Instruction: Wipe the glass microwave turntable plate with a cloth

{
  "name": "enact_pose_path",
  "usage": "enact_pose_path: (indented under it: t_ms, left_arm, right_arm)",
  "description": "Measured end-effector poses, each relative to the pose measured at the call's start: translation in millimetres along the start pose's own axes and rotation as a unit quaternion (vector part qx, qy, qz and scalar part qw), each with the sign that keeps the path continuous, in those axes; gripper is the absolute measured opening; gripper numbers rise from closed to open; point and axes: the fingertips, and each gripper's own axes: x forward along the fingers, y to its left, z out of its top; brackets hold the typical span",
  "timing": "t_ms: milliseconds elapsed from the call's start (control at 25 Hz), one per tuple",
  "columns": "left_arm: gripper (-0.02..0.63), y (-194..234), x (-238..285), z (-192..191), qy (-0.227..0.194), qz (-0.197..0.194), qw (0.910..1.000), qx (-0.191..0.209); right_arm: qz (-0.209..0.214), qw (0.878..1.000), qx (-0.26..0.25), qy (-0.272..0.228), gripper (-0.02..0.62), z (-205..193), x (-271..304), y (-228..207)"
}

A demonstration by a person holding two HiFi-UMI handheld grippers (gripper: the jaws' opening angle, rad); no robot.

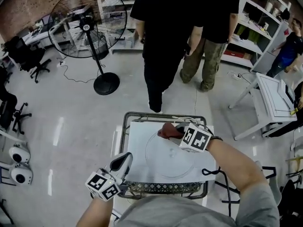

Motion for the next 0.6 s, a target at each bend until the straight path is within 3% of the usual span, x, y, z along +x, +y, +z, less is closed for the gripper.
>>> enact_pose_path:
  t_ms: [240, 400, 600]
  left_arm:
    - [0.000, 21, -27, 1, -0.008, 0.013, 0.9999, -0.003]
    - [0.000, 24, -35, -1, -0.010, 0.024, 0.9996, -0.009]
    - [0.000, 29, -40, 1, -0.006, 0.025, 0.9996, -0.012]
  right_arm:
    - [0.038, 0.997, -0.067, 0.003, 0.064, 64, 53, 34]
    - [0.048, 0.995, -0.086, 0.023, 0.064, 60, 68, 39]
    - [0.050, 0.996, -0.074, 0.027, 0.064, 58, 65, 38]
